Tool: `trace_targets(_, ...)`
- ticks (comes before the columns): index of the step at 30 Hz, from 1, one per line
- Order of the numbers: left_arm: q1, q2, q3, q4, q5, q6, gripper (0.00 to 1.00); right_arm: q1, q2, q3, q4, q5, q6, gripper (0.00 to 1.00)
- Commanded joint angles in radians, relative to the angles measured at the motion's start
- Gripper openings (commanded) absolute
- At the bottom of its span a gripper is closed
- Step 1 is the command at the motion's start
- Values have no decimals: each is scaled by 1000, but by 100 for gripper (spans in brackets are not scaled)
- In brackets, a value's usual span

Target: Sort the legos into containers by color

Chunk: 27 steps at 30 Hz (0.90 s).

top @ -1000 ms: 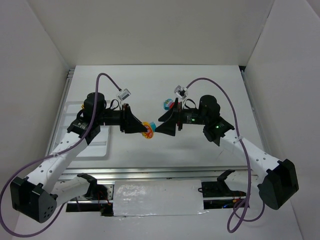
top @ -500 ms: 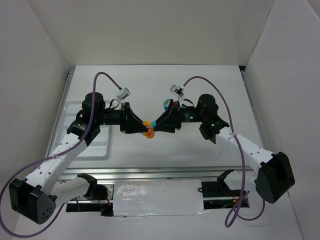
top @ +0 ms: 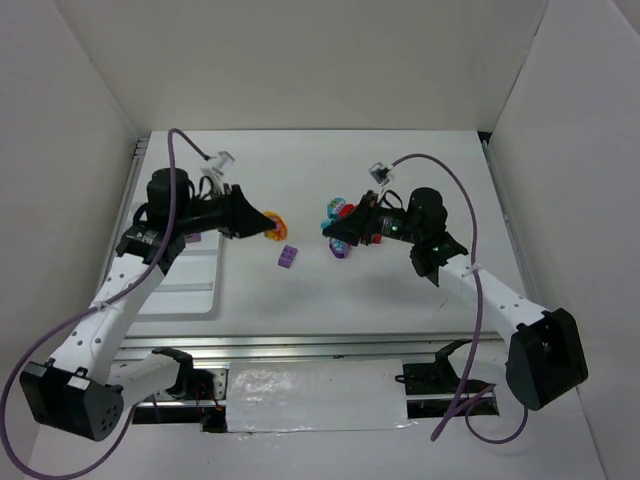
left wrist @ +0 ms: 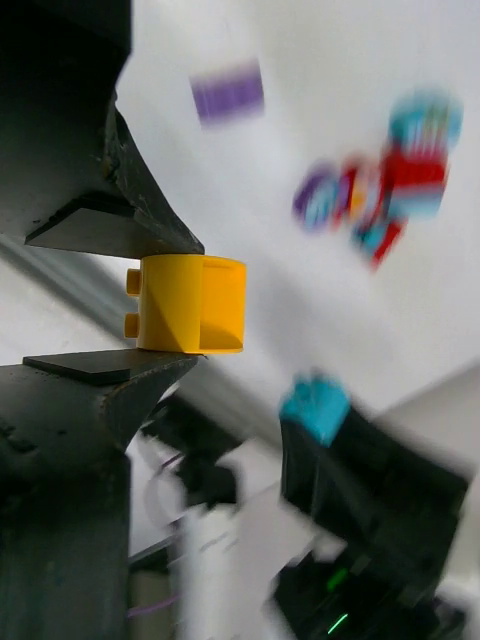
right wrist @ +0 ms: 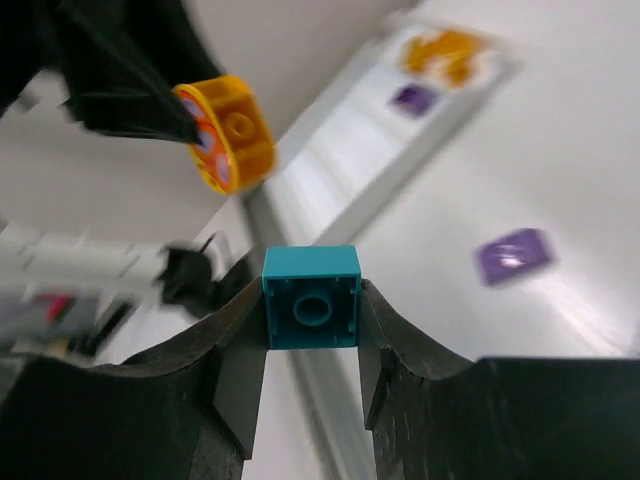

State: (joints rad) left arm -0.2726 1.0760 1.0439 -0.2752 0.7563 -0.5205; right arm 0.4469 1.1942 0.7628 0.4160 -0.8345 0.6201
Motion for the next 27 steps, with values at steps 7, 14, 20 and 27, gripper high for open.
trace_targets(7, 380, 175, 68, -231, -751, -234, 0, -70, -12, -23, -218, 457, 21, 0)
trace_targets(14, 483, 432, 260, -291, -1159, -443, 0, -50, -4, -13, -230, 439, 0, 0)
trace_targets(20, 538, 706, 504, -386, -1284, -461, 7, -39, 11, -11, -217, 408, -5, 0)
trace_targets(27, 564, 857, 588, -372, -1249, -444, 22, -17, 28, 16, -229, 400, -19, 0)
